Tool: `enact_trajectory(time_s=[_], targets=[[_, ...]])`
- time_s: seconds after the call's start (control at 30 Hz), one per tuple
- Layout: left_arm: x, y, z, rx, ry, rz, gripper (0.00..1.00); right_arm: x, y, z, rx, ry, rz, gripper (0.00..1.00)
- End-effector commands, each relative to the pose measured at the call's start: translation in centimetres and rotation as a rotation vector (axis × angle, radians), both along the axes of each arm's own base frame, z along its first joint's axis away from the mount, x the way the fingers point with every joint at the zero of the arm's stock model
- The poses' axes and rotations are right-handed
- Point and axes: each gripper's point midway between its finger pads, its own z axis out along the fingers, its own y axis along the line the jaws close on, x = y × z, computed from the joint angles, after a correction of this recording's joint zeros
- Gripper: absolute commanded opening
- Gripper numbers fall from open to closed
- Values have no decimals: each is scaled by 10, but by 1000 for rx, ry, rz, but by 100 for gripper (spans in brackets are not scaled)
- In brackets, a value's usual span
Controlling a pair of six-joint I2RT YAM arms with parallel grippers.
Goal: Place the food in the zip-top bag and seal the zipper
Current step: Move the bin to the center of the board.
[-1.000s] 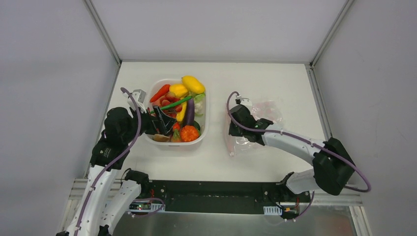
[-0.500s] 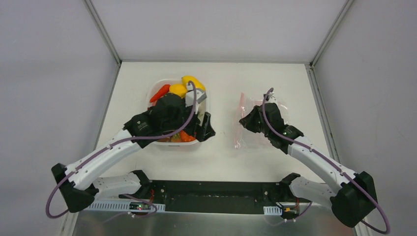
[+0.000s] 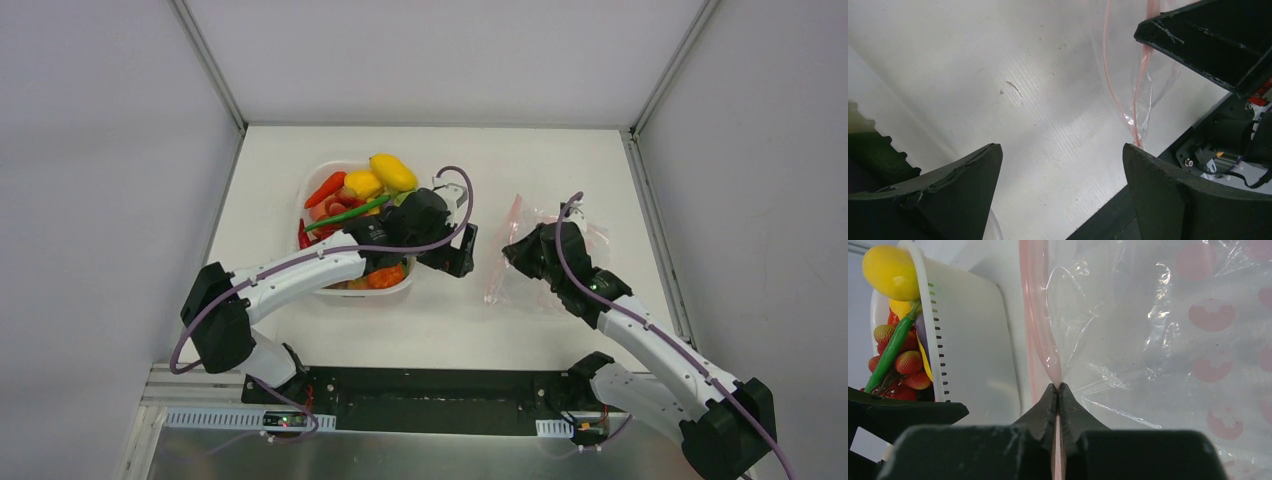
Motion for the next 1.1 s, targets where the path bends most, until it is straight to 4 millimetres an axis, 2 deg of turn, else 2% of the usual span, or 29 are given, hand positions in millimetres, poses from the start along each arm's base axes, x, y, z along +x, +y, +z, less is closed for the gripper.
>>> enact_trajectory(time_s=[0.0,0.2,0.33,0.43,0.57,0.63,0.87,0.93,1.0,1.07], targets=[[15,21,-6,85,-33,131,95,2,-1,3,7,-6,-8,0],[17,60,-28,226,-59,231,95,2,10,5,5,4,54,1],[16,68,-27,217,-68,245,96,1,18,4,11,14,103,1],[13,50,-12,130,-76,174,97,-1,29,9,27,-3,177,1],[6,13,20,-91,-79,79,95,-7,38,15,39,-14,247,2],[3,-1,26,-150,-57,53,93,-8,39,17,41,-18,259,2],[-2,-32,7,-200,75,13,81,-15,44,33,81,-63,308,3],[-2,-36,1,-202,95,11,76,-17,44,38,88,-82,312,3],[0,-38,-6,-188,106,13,68,-20,43,44,97,-102,321,3],[1,-39,-12,-179,113,21,65,-22,44,50,103,-119,334,4]])
